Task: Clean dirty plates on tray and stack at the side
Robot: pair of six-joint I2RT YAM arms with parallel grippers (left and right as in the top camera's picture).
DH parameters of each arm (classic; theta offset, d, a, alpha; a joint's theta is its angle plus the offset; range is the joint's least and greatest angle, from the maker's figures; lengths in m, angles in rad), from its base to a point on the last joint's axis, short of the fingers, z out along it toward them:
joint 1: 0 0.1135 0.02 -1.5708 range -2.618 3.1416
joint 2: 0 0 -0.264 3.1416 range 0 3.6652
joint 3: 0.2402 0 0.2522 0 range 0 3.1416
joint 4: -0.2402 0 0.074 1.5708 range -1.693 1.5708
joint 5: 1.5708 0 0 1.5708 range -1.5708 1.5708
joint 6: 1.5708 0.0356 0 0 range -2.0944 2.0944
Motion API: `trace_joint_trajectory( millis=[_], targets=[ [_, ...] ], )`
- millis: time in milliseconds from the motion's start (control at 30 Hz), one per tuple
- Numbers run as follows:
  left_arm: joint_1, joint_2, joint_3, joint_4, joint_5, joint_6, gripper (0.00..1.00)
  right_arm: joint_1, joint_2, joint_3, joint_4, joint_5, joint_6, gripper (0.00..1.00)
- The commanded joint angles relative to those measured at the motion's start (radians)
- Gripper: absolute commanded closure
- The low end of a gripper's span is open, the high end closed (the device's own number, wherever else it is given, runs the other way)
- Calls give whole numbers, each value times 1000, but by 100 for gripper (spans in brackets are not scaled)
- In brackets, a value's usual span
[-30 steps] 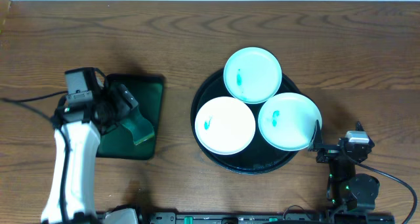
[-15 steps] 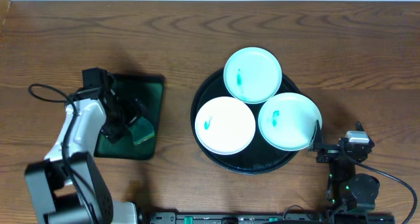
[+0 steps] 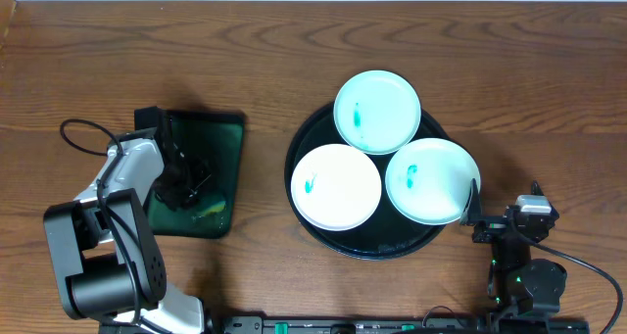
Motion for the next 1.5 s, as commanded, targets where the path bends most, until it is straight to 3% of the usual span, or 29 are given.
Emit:
trace_joint_trajectory(
  millis=[0,67,367,667,900,1067,1167,1267,1367,1467],
  targets=[
    [3,-31,25,-35,-40,2,81,-8,-5,-3,-2,5,-14,1],
    [3,-58,43,-63,-65,2,92,-8,-5,-3,-2,5,-14,1],
    [3,-227,71,-100,-106,1,92,-8,-5,-3,-2,5,-14,1],
    [6,-134,25,-26,-130,0,93,-8,-5,-3,-2,5,-14,1],
    [3,-262,213,-211,-130,2,93,-8,-5,-3,-2,5,-14,1],
    [-26,-375,214,-261,-102,2,93,-7,-5,-3,72,-9,-8,1],
    [-68,-388,212,-306,13,27,93,-7,-5,-3,135,-149,145,1],
    [-152,-388,184,-307,218,137,93,-7,-5,-3,276,-323,329,1],
    [-288,-388,129,-278,283,130,93,-7,-5,0,473,-449,335,0],
    [-444,-387,60,-192,282,51,93,-7,8,74,457,-474,356,1]
  ],
)
